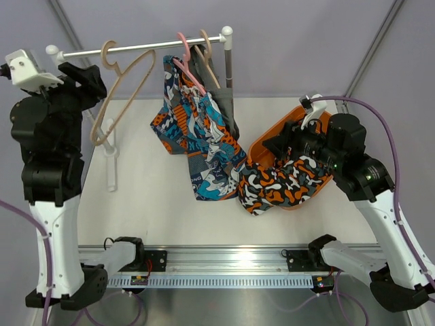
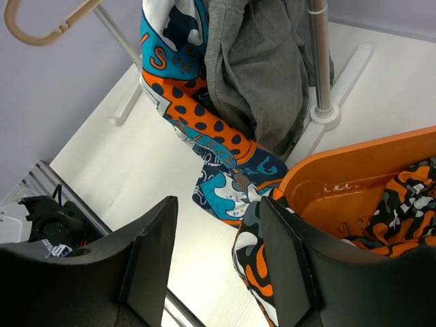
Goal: Remove the shorts from the hanger
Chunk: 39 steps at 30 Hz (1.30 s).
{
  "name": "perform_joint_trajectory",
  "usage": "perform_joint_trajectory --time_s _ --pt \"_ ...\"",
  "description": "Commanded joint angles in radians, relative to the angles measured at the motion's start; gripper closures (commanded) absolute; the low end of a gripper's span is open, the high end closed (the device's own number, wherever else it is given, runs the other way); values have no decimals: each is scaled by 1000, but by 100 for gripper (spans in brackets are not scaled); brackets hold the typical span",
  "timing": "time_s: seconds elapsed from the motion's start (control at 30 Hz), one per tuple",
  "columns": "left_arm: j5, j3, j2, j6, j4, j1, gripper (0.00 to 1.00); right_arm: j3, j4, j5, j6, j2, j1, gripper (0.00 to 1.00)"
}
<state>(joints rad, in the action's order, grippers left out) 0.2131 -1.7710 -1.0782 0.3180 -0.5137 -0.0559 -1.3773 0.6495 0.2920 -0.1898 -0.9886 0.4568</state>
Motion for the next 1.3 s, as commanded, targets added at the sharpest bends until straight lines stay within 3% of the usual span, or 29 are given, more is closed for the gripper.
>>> perform_joint_trajectory --time_s 0.0,0.03,0.07,0.17,0.27,0.37,0.57,0.8,1.03,1.27 --pt "-75 5 38 0 52 -71 34 9 10 -27 10 21 13 40" --pt "-77 5 37 0 44 -103 34 9 10 -33 10 22 13 40" --pt "-58 11 34 -8 43 -208 34 12 12 -36 7 24 13 40" --pt "130 51 -6 -71 55 -449 31 14 13 -53 3 24 11 40" --pt "264 53 -109 -99 53 -614 29 14 19 -56 -3 27 13 39" --pt "367 6 -238 -73 46 -691 25 12 27 -65 -5 34 11 39" --pt "497 -177 -492 -7 34 -707 22 14 53 -76 1 51 11 39" --pt "701 -344 -667 -83 81 -696 22 18 94 -94 21 74 13 39" --pt "717 -252 -606 -80 121 -671 24 43 91 -111 30 91 13 38" --pt "594 -297 -631 -31 46 -584 26 40 84 -96 21 85 13 39"
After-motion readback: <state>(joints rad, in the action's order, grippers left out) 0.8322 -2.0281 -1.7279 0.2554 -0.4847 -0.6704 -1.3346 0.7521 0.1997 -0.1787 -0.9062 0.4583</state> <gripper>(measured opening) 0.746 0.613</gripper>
